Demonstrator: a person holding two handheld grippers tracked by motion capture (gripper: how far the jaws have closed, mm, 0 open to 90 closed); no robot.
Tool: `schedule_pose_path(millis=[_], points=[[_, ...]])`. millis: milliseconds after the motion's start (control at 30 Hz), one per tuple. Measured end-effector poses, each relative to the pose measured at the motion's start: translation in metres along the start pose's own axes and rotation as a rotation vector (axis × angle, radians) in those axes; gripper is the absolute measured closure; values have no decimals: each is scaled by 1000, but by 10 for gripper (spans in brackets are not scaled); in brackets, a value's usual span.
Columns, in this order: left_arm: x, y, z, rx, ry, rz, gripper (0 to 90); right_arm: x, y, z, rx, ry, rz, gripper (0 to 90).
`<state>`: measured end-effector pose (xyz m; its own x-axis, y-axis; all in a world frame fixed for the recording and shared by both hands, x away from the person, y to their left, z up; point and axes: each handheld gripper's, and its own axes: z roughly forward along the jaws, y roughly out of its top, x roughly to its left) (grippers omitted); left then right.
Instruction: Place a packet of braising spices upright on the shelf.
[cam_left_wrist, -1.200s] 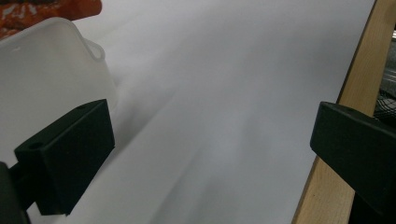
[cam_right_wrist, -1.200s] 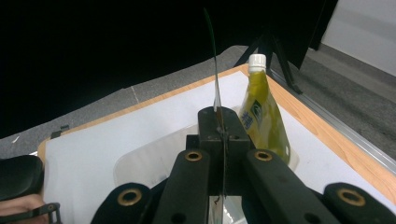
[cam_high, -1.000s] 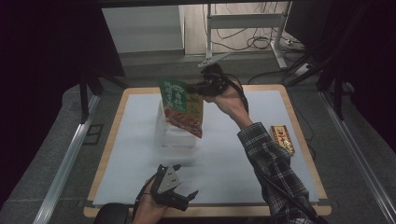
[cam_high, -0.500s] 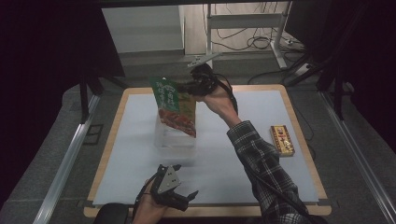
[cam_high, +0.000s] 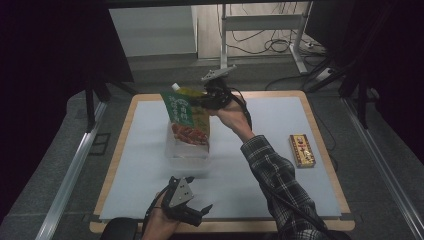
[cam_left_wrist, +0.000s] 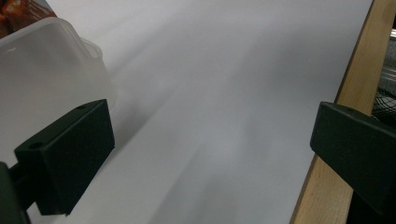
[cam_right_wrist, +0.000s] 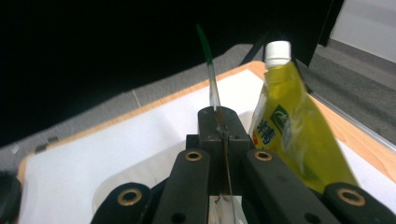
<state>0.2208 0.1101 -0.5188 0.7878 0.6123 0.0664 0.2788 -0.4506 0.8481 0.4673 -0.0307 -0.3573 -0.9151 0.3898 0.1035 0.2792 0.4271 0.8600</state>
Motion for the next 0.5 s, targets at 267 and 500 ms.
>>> schedule_pose_path(millis=[267, 500], points=[[-1, 0, 1, 3, -3, 1, 0, -7, -8, -4, 2, -24, 13, 888], [0, 0, 1, 9, 1, 5, 0, -8, -9, -7, -6, -57, 1, 788]])
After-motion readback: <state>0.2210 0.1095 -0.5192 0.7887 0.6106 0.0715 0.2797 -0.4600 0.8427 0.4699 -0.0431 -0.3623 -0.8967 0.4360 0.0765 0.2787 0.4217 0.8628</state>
